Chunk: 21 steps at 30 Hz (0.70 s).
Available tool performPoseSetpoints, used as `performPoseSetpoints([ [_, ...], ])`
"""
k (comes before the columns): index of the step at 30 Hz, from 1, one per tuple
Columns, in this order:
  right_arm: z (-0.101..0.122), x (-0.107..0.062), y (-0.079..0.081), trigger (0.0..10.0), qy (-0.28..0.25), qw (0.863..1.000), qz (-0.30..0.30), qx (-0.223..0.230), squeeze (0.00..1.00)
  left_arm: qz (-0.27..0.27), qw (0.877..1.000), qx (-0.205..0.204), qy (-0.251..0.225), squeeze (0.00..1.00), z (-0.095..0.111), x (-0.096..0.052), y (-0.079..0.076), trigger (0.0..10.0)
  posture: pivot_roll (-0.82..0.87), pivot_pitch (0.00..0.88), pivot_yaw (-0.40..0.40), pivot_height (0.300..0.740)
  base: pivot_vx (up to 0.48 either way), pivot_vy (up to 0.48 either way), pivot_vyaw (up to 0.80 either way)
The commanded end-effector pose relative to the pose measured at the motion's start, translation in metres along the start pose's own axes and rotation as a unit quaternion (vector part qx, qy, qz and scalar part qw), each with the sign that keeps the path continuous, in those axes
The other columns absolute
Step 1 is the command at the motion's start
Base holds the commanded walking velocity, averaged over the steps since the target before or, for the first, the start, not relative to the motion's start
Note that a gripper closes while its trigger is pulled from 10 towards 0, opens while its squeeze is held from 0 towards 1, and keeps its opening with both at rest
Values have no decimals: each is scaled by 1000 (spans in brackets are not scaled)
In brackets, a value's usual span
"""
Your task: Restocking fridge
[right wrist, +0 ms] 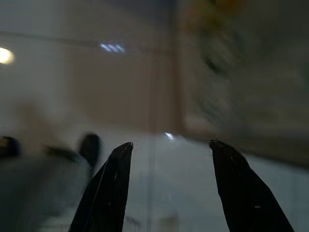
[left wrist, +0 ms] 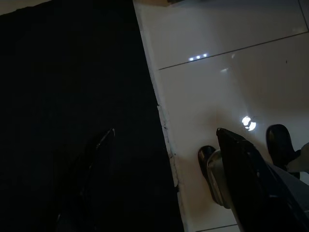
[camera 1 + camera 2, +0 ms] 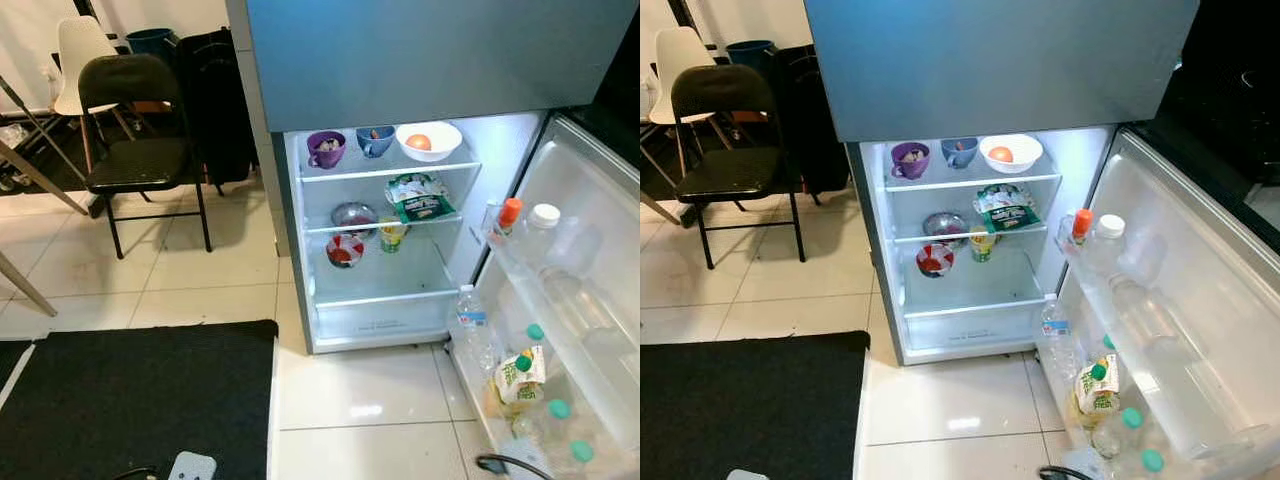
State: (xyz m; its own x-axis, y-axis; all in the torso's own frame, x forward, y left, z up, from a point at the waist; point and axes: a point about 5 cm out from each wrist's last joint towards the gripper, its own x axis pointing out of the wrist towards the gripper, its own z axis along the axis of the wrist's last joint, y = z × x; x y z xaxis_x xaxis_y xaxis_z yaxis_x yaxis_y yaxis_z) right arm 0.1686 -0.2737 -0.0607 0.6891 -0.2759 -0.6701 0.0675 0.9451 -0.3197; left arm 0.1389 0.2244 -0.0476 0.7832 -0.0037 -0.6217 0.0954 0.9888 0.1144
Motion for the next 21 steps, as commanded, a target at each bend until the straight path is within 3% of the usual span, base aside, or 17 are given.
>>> performPoseSetpoints([
  [1,-19,-5,-25,10000,54,996,-65,30,0,7,1000,3,16,0,-9,-5,5,10000,-74,109,42,736,0,0,0],
  [6,-25,-9,-46,10000,73,990,-113,42,0,7,1000,3,16,0,-9,-6,5,10000,-75,109,42,736,0,0,0],
  [8,-30,-13,-67,10000,93,981,-164,51,0,7,1000,3,16,0,-9,-6,5,10000,-75,110,45,736,0,0,0],
  [9,-30,-13,-67,10000,93,981,-164,51,0,7,1000,3,16,0,-9,-6,5,10000,-75,110,45,736,0,0,0],
  [11,-33,-21,-98,10000,110,966,-224,71,0,7,1000,4,16,0,-9,-6,6,10000,-73,109,48,736,0,0,0],
  [12,-33,-21,-98,10000,110,966,-224,71,0,7,1000,4,16,0,-9,-6,6,10000,-73,109,48,736,0,0,0],
  [13,-30,-27,-123,10000,105,954,-268,85,0,8,1000,5,15,0,-9,-6,8,10000,-75,111,50,736,0,0,0],
  [14,-30,-27,-123,10000,105,954,-268,85,0,8,1000,5,15,0,-9,-6,8,10000,-75,111,50,736,0,0,0],
  [18,-9,-37,-168,10000,68,926,-353,112,0,9,1000,7,16,0,-8,-6,10,10000,-80,113,55,736,0,0,0],
  [21,0,-40,-180,10000,54,917,-377,122,0,9,1000,7,15,0,-8,-6,10,10000,-83,115,57,736,0,0,0],
])
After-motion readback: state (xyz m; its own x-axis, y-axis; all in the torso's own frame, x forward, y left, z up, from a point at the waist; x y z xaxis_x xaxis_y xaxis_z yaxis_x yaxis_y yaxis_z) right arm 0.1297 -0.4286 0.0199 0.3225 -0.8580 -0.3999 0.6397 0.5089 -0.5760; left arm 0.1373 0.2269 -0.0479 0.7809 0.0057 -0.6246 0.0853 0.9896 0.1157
